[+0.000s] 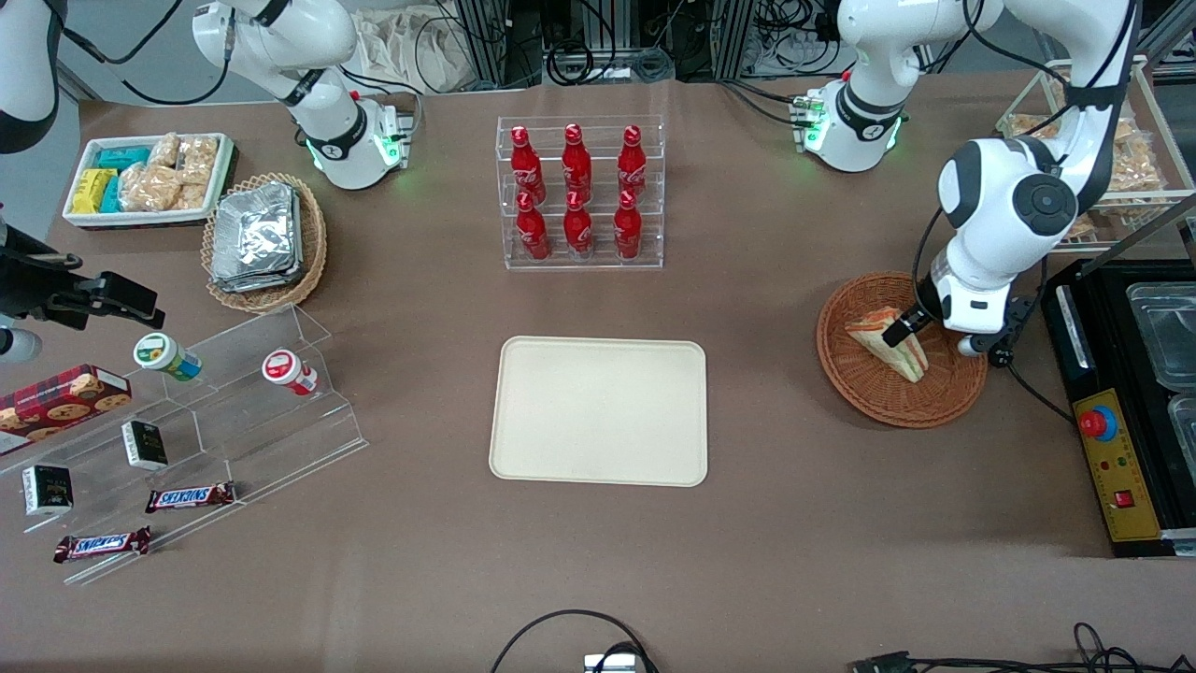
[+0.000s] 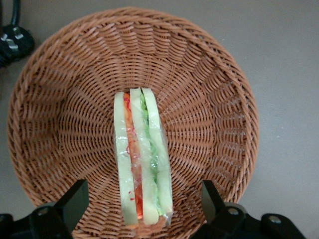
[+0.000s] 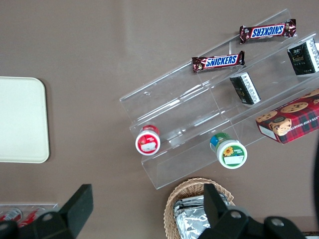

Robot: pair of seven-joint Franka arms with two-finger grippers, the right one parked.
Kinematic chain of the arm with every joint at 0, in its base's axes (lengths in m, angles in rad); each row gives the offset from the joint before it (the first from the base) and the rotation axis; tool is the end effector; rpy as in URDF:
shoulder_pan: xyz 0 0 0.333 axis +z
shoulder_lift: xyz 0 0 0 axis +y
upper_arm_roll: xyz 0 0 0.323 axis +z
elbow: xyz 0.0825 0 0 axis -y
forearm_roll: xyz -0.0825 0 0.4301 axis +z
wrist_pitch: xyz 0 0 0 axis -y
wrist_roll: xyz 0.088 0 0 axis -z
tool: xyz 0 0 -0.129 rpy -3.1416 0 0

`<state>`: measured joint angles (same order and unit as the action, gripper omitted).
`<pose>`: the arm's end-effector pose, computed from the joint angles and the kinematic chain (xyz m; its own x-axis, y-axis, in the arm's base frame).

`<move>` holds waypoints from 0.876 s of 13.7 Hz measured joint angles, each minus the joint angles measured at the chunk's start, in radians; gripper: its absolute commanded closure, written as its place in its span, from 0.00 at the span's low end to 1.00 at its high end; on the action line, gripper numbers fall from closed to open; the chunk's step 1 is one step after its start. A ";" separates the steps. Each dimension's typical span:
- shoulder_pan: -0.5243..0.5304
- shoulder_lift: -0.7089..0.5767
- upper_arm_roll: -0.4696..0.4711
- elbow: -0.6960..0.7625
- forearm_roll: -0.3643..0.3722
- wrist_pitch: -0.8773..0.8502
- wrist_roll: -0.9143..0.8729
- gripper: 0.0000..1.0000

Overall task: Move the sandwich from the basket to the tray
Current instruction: 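Lower the open left gripper around the sandwich and close it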

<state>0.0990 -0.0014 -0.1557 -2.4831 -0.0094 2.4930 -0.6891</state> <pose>0.4995 -0.0284 0.2389 0.8022 0.5971 0.0052 0.5970 -0.8021 0.0114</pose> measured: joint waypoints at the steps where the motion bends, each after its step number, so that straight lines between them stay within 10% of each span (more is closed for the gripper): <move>1: 0.000 0.009 -0.001 -0.004 0.000 0.013 -0.007 0.00; 12: -0.005 0.080 -0.002 -0.073 0.002 0.150 -0.049 0.08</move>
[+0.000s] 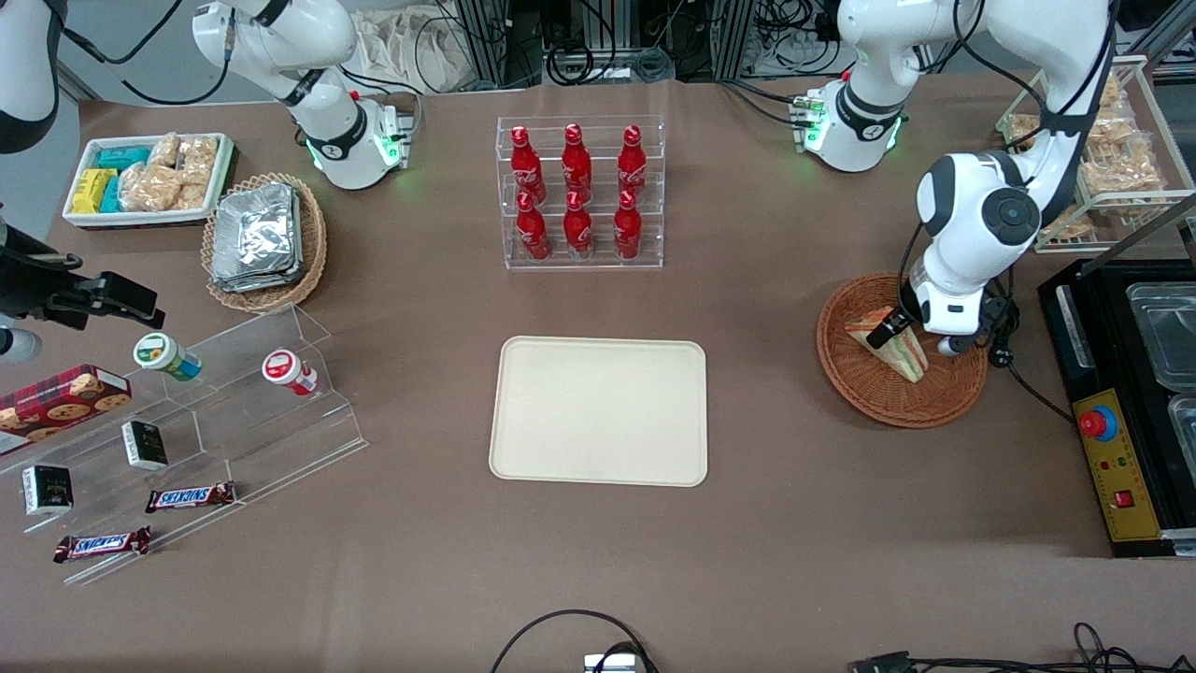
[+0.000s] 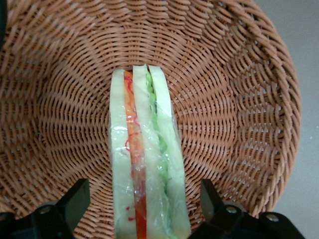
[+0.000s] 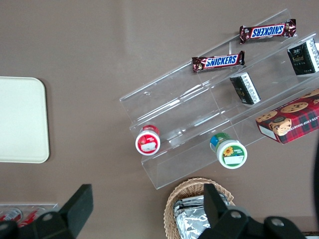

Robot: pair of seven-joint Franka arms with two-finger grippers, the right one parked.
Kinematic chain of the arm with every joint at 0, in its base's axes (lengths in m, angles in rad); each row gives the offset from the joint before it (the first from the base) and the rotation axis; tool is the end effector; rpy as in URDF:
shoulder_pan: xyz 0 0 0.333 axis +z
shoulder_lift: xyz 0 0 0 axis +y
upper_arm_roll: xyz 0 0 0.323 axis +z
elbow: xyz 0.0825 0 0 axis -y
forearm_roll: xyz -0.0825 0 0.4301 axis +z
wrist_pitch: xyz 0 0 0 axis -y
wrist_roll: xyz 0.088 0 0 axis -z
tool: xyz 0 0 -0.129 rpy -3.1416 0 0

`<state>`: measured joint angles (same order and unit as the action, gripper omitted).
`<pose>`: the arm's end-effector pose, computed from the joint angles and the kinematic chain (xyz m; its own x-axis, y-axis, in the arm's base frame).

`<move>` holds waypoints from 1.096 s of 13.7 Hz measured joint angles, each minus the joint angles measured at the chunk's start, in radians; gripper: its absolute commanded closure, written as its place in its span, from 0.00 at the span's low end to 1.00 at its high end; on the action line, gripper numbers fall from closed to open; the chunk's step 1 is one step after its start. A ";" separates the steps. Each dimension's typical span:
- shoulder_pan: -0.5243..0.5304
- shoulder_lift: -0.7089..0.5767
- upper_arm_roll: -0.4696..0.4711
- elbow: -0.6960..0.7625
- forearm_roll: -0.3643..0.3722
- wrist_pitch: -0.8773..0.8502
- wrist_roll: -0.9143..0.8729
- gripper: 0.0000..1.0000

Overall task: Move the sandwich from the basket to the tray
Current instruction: 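Lower the open left gripper around the sandwich and close it, then lift the sandwich and carry it with the left gripper toward the tray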

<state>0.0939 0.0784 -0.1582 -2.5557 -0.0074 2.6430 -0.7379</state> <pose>0.4769 -0.0322 0.1850 0.7772 0.6292 -0.0035 0.6292 -0.7770 0.0184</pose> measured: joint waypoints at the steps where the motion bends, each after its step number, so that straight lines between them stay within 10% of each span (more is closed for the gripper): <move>1: 0.000 0.010 0.000 0.000 0.004 0.009 0.000 0.11; 6: -0.001 0.045 -0.001 0.000 0.019 0.046 0.000 0.70; 15: -0.003 -0.024 -0.035 0.031 0.230 -0.089 0.010 0.78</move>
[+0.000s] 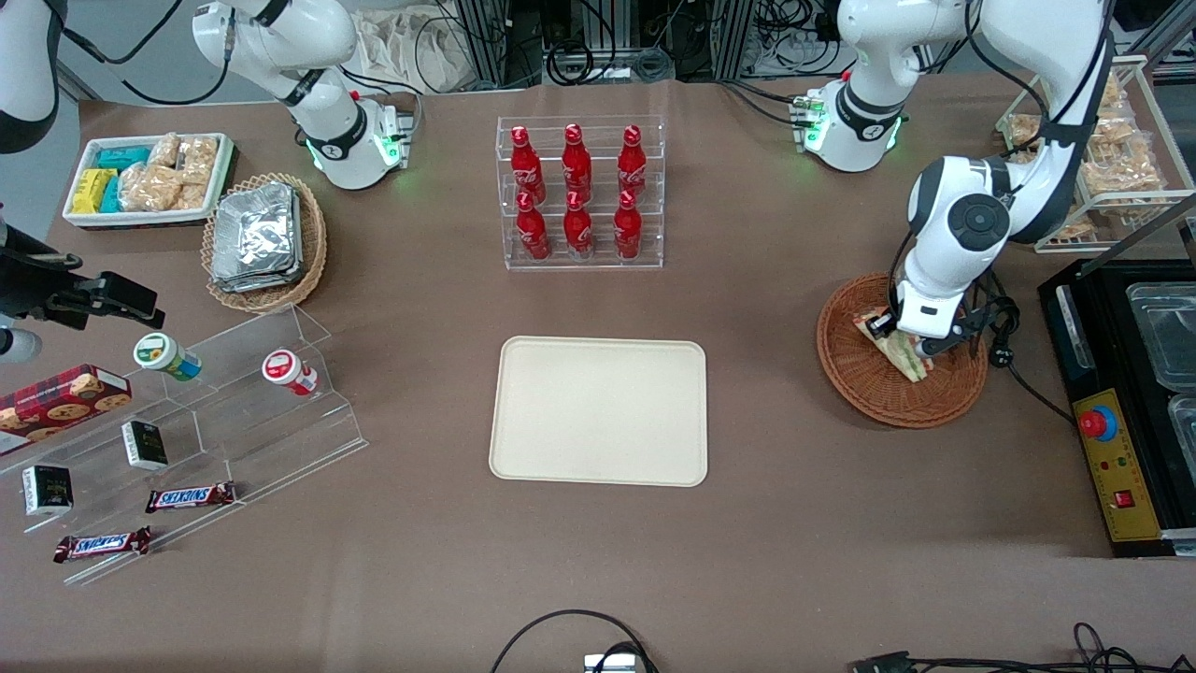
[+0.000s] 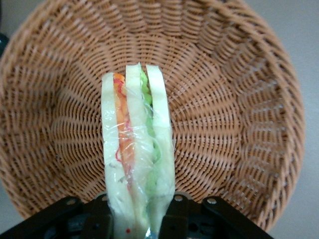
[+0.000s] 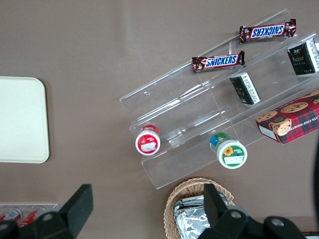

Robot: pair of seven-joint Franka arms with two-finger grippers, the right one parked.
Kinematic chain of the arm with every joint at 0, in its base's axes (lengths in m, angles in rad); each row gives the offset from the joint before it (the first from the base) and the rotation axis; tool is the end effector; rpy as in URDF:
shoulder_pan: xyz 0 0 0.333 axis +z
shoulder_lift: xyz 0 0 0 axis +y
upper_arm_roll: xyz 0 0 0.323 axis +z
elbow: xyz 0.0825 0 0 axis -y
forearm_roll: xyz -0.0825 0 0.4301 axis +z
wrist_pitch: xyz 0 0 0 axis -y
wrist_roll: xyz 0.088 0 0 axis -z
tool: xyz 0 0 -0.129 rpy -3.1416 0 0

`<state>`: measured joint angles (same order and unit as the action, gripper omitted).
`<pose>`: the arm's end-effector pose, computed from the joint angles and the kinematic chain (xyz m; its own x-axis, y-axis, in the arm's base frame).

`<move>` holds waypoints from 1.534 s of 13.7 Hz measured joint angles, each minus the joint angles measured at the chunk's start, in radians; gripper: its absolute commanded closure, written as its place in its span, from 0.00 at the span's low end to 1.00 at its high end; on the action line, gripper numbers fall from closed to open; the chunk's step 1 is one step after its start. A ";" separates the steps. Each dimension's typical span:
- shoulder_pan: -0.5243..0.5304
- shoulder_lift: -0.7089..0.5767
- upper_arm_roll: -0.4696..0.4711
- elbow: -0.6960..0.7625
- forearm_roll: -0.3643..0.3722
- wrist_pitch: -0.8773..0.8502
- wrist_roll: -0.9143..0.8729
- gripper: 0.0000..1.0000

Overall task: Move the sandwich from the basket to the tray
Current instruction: 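Lift the sandwich and carry it with the left gripper toward the tray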

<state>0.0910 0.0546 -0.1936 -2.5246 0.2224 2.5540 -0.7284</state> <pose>0.4812 -0.0512 0.2005 0.9051 0.4226 0.0468 0.4252 -0.8993 -0.1024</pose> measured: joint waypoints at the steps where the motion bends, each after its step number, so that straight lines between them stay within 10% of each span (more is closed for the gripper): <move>1: -0.001 -0.021 -0.010 0.007 0.006 -0.022 0.020 0.78; 21: -0.259 0.012 -0.223 0.402 -0.122 -0.251 0.245 0.78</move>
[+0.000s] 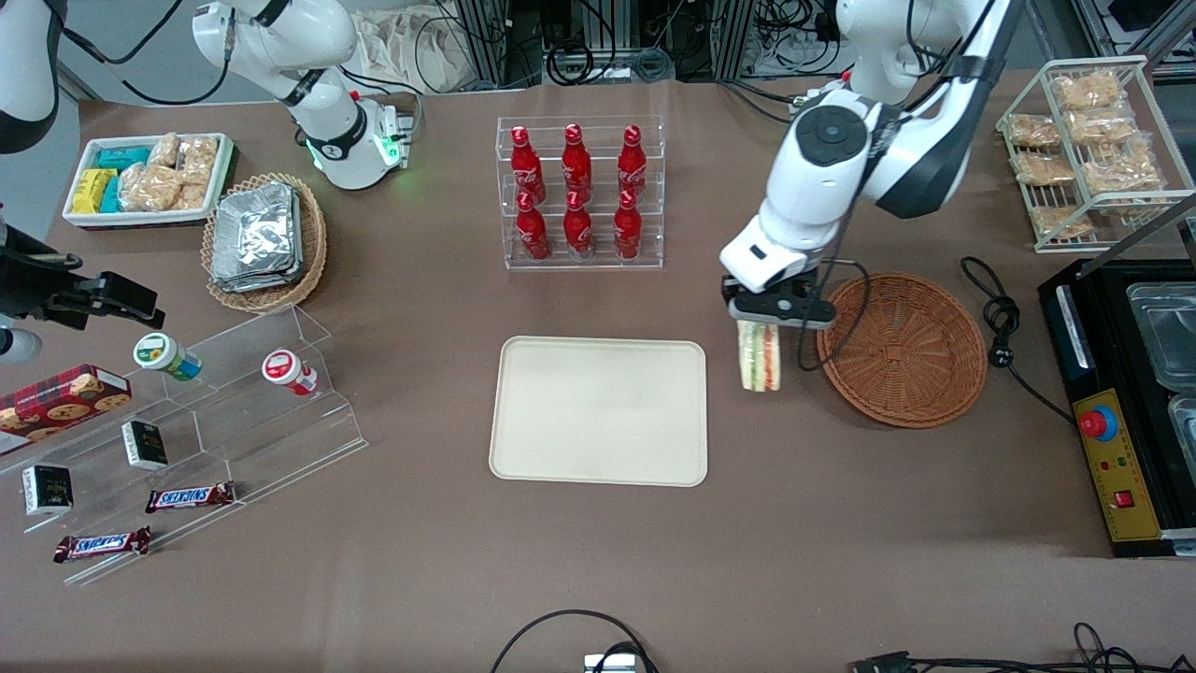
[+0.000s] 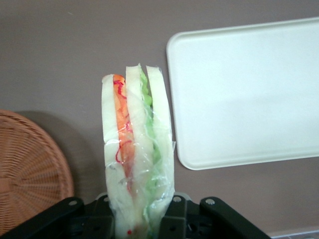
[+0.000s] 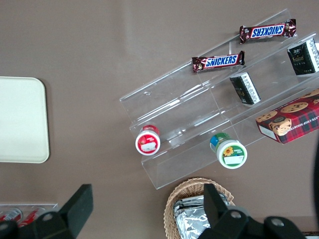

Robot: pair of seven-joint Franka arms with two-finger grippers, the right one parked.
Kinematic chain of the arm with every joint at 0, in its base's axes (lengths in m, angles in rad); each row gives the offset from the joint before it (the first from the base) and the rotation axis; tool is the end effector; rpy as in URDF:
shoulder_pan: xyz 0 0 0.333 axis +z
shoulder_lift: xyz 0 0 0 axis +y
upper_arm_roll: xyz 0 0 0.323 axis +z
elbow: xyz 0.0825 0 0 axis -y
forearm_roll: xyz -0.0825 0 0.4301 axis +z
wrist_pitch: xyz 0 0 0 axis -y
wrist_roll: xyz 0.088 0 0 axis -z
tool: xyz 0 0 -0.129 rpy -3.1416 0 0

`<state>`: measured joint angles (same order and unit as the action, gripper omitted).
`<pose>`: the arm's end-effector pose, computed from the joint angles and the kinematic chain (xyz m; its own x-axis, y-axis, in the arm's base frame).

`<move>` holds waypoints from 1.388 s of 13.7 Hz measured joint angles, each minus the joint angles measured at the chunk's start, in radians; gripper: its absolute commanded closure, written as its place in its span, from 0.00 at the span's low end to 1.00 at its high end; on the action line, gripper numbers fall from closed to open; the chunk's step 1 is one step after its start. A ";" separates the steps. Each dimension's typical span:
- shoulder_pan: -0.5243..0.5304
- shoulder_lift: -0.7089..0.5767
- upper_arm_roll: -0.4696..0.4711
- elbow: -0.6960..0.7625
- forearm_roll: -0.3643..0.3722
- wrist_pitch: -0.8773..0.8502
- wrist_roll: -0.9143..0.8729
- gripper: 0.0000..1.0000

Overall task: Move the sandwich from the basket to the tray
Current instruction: 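Lift the sandwich and carry it with the left gripper toward the tray, then lower the sandwich onto the cream tray with the left gripper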

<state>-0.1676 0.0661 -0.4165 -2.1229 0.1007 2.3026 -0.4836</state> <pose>0.5065 -0.3291 0.3531 0.9787 -0.1585 0.1303 -0.1606 -0.9870 0.0056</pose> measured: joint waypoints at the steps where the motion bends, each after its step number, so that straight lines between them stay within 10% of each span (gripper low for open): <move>1: -0.022 0.027 0.000 0.016 0.000 0.000 -0.019 0.78; 19: -0.144 0.498 0.001 0.333 0.265 0.018 -0.262 0.74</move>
<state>-0.3111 0.5638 -0.4150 -1.7904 0.3661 2.3206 -0.7457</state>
